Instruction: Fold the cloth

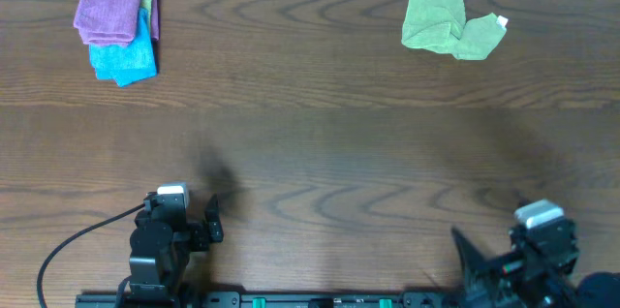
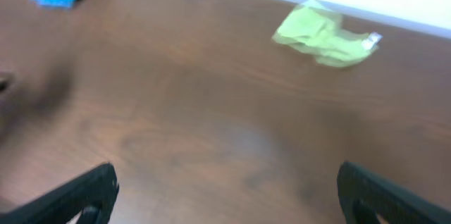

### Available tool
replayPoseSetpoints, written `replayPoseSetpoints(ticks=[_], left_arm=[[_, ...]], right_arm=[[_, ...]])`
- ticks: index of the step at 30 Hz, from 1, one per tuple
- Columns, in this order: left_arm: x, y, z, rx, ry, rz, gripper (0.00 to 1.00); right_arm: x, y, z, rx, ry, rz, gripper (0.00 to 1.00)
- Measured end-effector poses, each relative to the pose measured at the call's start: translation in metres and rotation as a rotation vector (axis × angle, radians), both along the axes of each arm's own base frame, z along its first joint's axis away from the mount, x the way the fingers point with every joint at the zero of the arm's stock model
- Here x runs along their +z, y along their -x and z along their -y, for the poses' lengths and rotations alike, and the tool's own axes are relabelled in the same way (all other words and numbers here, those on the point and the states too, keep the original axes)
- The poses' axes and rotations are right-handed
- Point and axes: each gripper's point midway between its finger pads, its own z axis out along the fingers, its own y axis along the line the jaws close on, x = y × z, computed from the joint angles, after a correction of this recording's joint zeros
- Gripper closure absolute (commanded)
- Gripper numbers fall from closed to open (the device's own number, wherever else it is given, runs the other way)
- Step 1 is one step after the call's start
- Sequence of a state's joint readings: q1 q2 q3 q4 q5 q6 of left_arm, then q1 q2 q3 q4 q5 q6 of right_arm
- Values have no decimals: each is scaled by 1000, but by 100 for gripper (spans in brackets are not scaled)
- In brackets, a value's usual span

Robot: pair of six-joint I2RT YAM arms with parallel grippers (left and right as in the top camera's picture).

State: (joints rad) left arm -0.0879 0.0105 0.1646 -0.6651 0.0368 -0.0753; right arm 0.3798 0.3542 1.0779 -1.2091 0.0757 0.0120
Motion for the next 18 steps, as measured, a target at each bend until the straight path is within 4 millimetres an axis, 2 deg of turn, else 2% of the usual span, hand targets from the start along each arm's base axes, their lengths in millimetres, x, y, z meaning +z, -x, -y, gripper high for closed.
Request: replayPoseSetpoints(ticks=[2, 5, 8, 13, 18], left_arm=[[0, 0, 0, 0, 0, 0, 5], [0, 0, 0, 0, 0, -1, 5], [0, 0, 0, 0, 0, -1, 5], [0, 0, 0, 0, 0, -2, 5], [0, 0, 0, 1, 0, -2, 5]], right_arm=[[-3, -11, 9, -68, 9, 78, 1], [-22, -23, 16, -126, 24, 167, 1], [-56, -36, 18, -142, 44, 170, 1], [-117, -52, 13, -126, 73, 82, 1], [-158, -58, 11, -116, 88, 22, 1]])
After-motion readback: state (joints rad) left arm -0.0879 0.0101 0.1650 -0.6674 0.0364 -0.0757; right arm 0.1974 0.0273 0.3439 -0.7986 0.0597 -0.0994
